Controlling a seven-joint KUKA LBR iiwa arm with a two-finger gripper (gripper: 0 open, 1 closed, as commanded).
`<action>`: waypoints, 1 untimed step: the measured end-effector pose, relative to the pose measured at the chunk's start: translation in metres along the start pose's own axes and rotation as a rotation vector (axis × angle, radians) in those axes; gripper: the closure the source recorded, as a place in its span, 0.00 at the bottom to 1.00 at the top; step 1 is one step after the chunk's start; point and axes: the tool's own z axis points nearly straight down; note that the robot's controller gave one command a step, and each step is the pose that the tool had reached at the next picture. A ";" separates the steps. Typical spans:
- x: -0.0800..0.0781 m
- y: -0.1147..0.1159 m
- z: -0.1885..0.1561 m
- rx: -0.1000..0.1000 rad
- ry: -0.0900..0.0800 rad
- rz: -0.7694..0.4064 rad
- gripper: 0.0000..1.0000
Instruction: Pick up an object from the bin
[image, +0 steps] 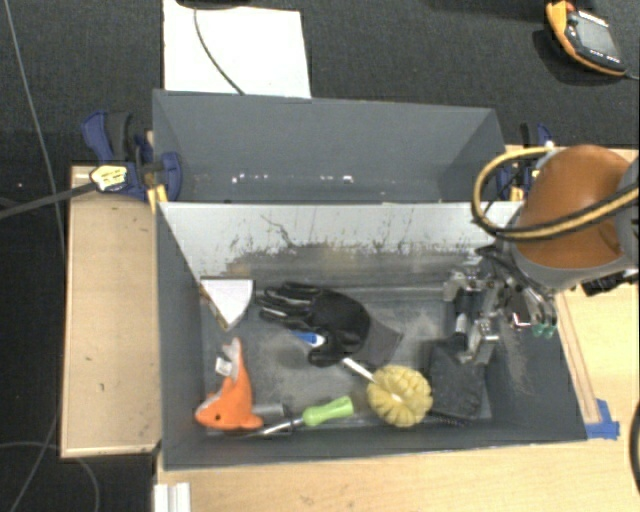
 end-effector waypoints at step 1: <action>0.000 0.000 0.000 0.000 0.000 0.000 0.00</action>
Offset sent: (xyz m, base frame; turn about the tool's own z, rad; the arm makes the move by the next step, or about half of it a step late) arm 0.0028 -0.0479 -0.0815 -0.2450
